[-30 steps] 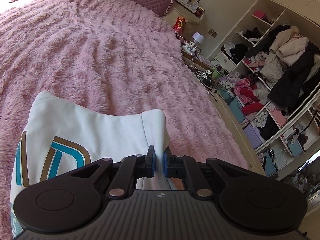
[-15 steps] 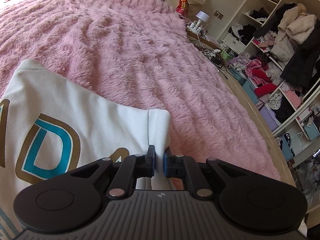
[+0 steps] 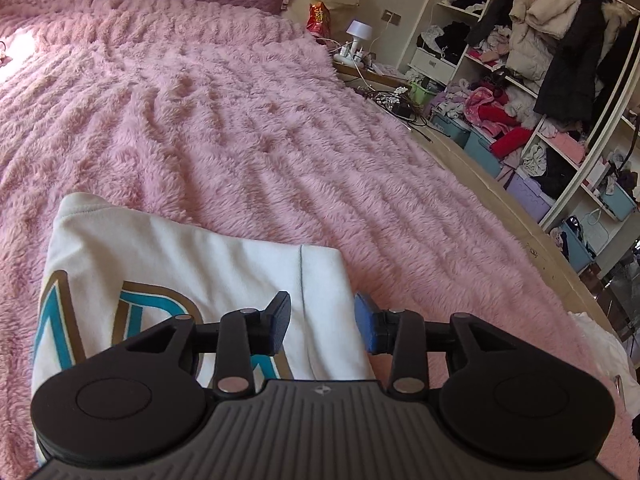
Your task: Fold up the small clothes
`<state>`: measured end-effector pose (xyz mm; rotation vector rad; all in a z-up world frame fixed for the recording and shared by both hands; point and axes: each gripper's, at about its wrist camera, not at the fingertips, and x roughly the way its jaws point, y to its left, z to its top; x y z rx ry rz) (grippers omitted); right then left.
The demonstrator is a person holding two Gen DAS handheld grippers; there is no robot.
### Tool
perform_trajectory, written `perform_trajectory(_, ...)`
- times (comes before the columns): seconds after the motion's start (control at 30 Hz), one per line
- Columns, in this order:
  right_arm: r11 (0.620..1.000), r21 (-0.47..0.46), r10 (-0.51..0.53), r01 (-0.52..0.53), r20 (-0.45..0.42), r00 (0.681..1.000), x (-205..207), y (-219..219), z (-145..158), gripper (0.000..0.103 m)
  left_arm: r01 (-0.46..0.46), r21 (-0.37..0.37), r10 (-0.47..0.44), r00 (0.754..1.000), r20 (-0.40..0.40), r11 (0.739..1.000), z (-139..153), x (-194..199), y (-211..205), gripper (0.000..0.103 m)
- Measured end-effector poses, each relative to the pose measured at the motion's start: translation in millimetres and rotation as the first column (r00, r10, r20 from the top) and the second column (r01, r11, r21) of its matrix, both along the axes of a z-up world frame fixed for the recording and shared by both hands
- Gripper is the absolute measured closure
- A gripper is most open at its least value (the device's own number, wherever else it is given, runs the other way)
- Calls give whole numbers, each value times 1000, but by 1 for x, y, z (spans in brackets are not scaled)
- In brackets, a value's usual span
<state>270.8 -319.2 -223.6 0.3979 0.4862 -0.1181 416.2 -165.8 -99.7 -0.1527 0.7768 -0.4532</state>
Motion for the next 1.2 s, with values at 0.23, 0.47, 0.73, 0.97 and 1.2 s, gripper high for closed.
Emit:
perform_trajectory(0.23,990,-108,-88,92,44,995,-26,-6,20,71,-16,124,0,992,125,992,12,-108,86,57)
perform_trajectory(0.47,992,-129,17,-12,40,999,-35,6,35,71,-61,201,26,985,171,978,-13,-193,124,57)
perform_trajectory(0.73,995,94,-20,25,-57,998,-20,-11,21,69,-73,153,61,995,84,986,-43,-191,127,57)
perform_trajectory(0.97,993,118,-11,18,-63,998,-14,-12,22,68,-108,66,104,993,57,992,-54,-187,138,63)
perform_trajectory(1.2,985,171,-3,14,-66,998,-10,-10,16,67,-151,-18,151,988,36,988,-51,-186,136,69)
